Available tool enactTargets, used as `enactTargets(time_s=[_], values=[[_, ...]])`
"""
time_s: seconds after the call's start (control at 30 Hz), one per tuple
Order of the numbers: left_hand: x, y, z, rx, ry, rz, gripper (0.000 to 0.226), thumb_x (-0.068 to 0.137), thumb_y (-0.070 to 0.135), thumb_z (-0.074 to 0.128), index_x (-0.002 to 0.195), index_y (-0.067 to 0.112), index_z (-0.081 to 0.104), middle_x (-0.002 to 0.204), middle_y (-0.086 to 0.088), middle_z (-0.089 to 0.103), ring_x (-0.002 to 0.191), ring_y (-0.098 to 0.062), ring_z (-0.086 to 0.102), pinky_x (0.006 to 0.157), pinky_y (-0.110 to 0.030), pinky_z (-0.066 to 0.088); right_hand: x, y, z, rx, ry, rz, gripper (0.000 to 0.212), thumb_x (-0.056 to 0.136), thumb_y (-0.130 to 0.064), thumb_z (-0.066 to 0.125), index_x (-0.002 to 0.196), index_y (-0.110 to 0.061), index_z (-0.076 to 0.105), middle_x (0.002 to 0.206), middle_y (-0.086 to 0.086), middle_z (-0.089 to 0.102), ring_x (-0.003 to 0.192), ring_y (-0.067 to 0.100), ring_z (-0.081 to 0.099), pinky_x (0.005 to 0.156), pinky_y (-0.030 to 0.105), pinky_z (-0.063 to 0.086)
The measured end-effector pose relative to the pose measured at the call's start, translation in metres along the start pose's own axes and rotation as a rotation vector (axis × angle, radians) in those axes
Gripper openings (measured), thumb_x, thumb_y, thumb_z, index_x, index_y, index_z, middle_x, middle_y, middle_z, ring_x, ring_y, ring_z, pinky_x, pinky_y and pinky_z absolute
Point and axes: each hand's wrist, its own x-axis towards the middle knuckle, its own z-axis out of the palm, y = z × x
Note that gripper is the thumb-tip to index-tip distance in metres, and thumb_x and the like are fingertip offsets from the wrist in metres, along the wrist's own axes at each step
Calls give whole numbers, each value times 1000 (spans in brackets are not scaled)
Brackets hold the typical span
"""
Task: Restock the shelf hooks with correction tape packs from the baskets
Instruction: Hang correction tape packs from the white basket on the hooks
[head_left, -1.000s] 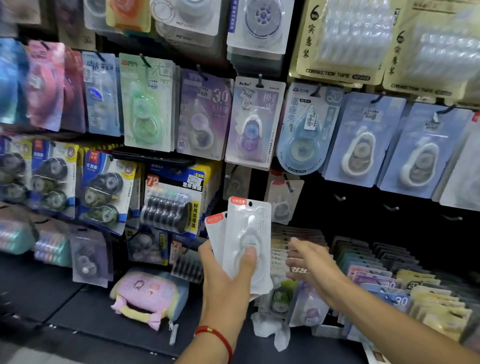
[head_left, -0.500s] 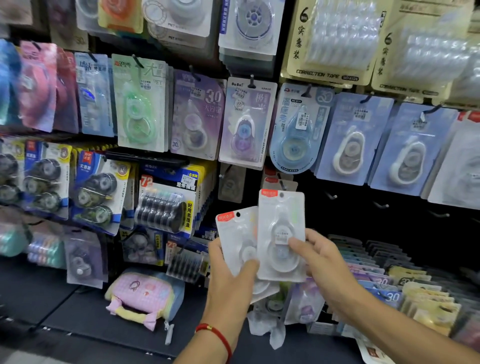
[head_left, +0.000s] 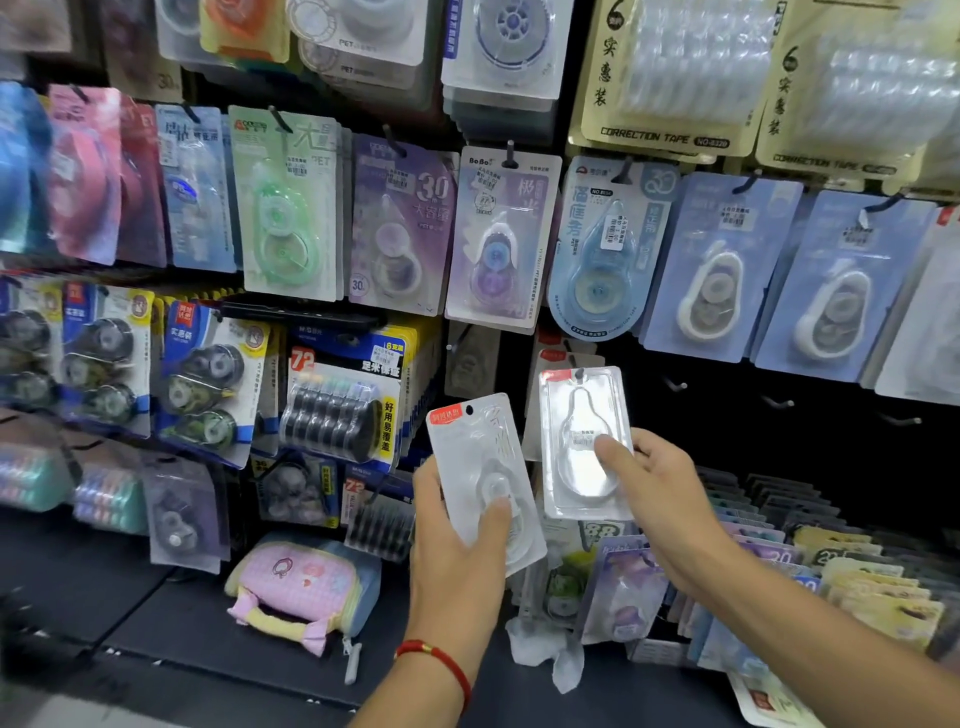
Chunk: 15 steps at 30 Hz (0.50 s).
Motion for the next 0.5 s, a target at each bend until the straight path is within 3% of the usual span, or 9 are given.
enactTargets(time_s=[0.1, 0.13, 0.17, 0.27, 0.33, 0.43, 0.5], values=[[0, -1, 0, 8, -23, 17, 58, 97, 16, 71, 118, 67, 53, 116, 27, 71, 104, 7, 68, 93, -39, 60, 8, 7, 4, -111, 44, 50, 36, 100, -49, 64, 111, -16, 70, 105, 5, 78, 99, 29, 73, 91, 55, 59], [0, 0, 0, 8, -35, 24, 60, 97, 14, 70, 117, 69, 53, 117, 27, 71, 106, 6, 68, 95, -39, 60, 10, 11, 4, -176, 52, 95, 35, 100, -53, 62, 106, -19, 68, 105, 5, 76, 99, 30, 71, 95, 58, 56], [0, 0, 1, 9, -54, 28, 63, 98, 12, 68, 116, 70, 53, 118, 27, 70, 108, 6, 68, 97, -40, 59, 12, 16, 5, -247, 61, 142, 31, 101, -54, 60, 106, -25, 66, 105, 1, 74, 98, 26, 69, 95, 54, 56], [0, -1, 3, 6, -142, 31, 60, 103, 13, 61, 127, 67, 48, 125, 29, 66, 115, 4, 65, 101, -46, 57, 4, 23, 5, -317, 43, 228, 41, 103, -51, 58, 135, -24, 58, 113, -6, 66, 102, 15, 62, 91, 33, 47], [1, -4, 4, -1, -193, 29, 57, 105, 16, 59, 137, 61, 44, 128, 29, 64, 119, 2, 63, 102, -47, 57, -8, 20, 3, -232, -78, 163, 30, 102, -52, 59, 122, -32, 68, 115, -14, 71, 112, 9, 65, 90, 25, 50], [0, -5, 7, -9, -249, 56, 59, 104, 18, 62, 141, 60, 42, 132, 28, 63, 122, 2, 63, 96, -28, 59, -31, 7, 0, -109, -348, 77, 33, 94, -56, 64, 119, -37, 71, 118, -16, 75, 113, 4, 70, 89, 24, 58], [-3, -5, 10, 0, -276, 56, 61, 103, 21, 64, 140, 65, 42, 132, 26, 65, 121, 2, 64, 90, -17, 57, -42, 2, -1, -138, -404, 21, 35, 95, -50, 71, 125, -33, 68, 122, -15, 75, 115, 4, 70, 95, 26, 58]])
